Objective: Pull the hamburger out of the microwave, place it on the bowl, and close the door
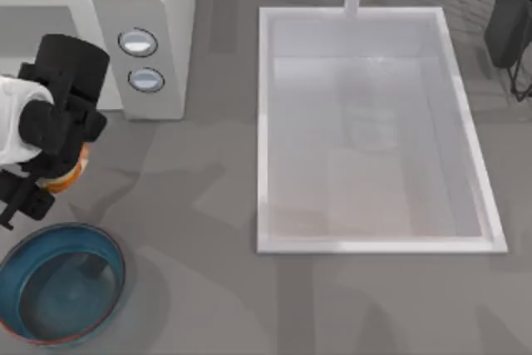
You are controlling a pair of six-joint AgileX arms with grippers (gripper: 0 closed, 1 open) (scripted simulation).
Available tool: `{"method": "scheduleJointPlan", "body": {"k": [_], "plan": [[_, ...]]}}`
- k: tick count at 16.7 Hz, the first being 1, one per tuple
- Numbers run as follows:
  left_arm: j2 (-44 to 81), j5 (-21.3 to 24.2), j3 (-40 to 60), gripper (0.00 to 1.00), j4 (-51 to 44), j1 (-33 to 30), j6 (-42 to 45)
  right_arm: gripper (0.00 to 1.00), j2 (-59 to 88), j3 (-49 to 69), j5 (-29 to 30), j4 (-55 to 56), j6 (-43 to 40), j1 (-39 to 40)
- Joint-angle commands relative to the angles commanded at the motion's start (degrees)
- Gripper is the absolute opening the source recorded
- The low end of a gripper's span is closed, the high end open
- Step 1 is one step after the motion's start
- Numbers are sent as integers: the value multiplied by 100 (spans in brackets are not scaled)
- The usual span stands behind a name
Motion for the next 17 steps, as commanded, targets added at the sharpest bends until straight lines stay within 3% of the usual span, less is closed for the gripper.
{"method": "scheduleJointPlan", "body": {"k": [5,9,13,17], "plan": [[1003,-807,1094,0,-3107,-1185,-3750,100,0,0,0,0,0,0],[1934,-1208,1728,0,-5307,-1914,-6270,100,0,0,0,0,0,0],[2705,-1411,2107,0,-6892,-2381,-7925,100,0,0,0,0,0,0],[3115,-1478,2262,0,-7586,-2588,-8638,100,0,0,0,0,0,0]]}}
